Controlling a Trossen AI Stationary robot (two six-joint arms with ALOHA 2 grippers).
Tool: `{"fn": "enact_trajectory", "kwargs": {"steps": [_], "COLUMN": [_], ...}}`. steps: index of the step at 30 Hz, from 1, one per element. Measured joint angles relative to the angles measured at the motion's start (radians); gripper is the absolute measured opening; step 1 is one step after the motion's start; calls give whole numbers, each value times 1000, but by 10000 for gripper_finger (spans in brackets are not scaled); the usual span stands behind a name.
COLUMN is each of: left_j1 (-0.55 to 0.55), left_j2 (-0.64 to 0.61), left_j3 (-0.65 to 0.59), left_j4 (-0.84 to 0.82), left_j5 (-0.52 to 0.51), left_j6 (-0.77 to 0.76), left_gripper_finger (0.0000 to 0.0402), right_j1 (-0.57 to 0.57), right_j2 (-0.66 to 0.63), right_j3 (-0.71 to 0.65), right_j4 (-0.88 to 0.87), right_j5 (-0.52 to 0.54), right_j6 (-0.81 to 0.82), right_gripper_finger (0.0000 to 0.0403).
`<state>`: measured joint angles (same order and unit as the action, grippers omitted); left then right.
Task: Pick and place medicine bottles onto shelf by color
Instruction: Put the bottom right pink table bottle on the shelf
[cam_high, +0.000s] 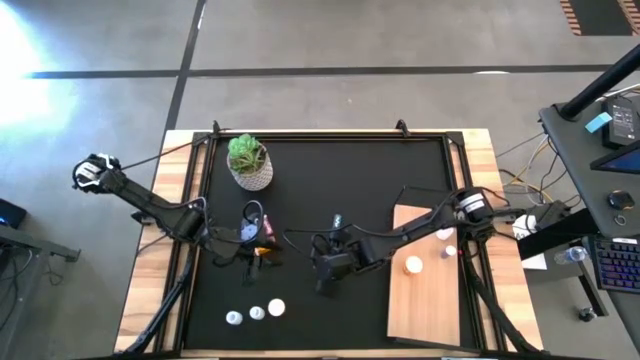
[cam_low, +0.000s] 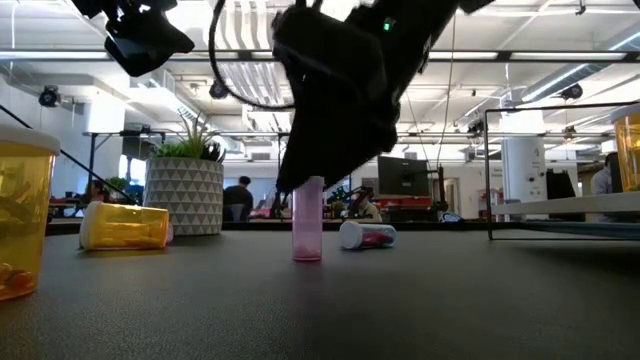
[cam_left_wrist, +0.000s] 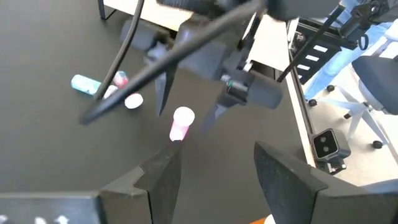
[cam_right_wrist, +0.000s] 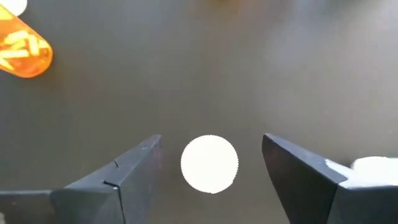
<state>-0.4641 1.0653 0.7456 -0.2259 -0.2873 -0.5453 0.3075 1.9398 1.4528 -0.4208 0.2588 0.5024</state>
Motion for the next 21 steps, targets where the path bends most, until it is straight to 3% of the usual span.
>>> {"fn": "enact_trajectory", "kwargs": {"steps": [21], "left_j1": [0], "left_j2": [-1], "left_j3": [-4], "left_j4": [-1], "left_j5": [0], "left_j6": [1], "left_gripper_finger": [184], "right_j1": [-1], "right_j2": [10], "right_j3": [-1], "right_j4": [14], "right_j5": [-33], "right_j6": [14], "right_gripper_finger": [102]}}
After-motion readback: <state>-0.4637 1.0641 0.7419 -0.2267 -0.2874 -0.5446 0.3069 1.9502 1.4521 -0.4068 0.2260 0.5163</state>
